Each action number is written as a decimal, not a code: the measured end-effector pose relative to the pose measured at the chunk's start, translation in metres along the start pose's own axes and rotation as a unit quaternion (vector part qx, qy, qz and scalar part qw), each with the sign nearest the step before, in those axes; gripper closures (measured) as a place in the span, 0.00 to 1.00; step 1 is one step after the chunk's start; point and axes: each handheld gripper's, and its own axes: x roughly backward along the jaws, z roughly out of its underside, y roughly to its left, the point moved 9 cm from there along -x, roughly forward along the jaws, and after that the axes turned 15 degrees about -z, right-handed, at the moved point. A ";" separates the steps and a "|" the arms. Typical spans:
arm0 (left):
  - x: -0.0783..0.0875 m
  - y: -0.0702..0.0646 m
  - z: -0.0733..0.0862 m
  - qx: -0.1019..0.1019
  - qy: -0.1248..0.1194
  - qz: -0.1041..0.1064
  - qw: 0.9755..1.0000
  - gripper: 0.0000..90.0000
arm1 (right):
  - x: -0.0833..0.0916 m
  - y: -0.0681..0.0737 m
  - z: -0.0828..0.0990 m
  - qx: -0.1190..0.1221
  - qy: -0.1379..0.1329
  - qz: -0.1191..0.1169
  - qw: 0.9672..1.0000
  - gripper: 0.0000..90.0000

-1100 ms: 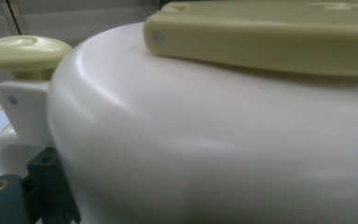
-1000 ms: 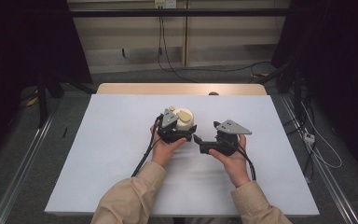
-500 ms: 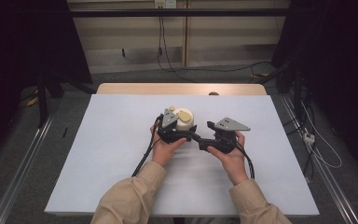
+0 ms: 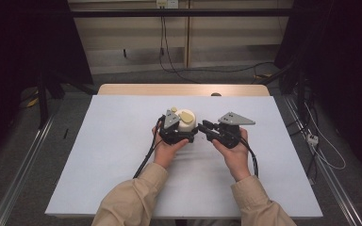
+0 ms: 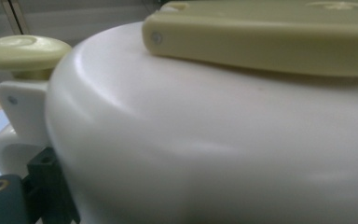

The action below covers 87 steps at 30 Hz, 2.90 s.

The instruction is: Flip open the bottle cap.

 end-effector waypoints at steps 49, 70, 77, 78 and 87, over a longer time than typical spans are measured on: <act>0.000 0.000 0.000 -0.002 0.002 -0.004 1.000 0.06 | -0.024 0.009 -0.015 0.020 0.028 -0.039 0.999 1.00; 0.000 0.000 0.000 0.005 0.004 -0.005 1.000 0.06 | -0.027 0.008 -0.023 0.019 0.016 -0.040 0.999 1.00; 0.000 0.000 0.000 0.005 0.003 -0.006 1.000 0.06 | -0.027 0.008 -0.026 0.025 0.016 -0.037 0.999 1.00; 0.000 0.000 0.000 0.005 0.003 -0.007 1.000 0.06 | -0.027 0.007 -0.026 0.026 0.017 -0.036 0.999 1.00; 0.001 0.000 0.000 0.003 0.004 -0.010 1.000 0.06 | -0.033 0.007 -0.025 0.027 0.021 -0.035 0.999 1.00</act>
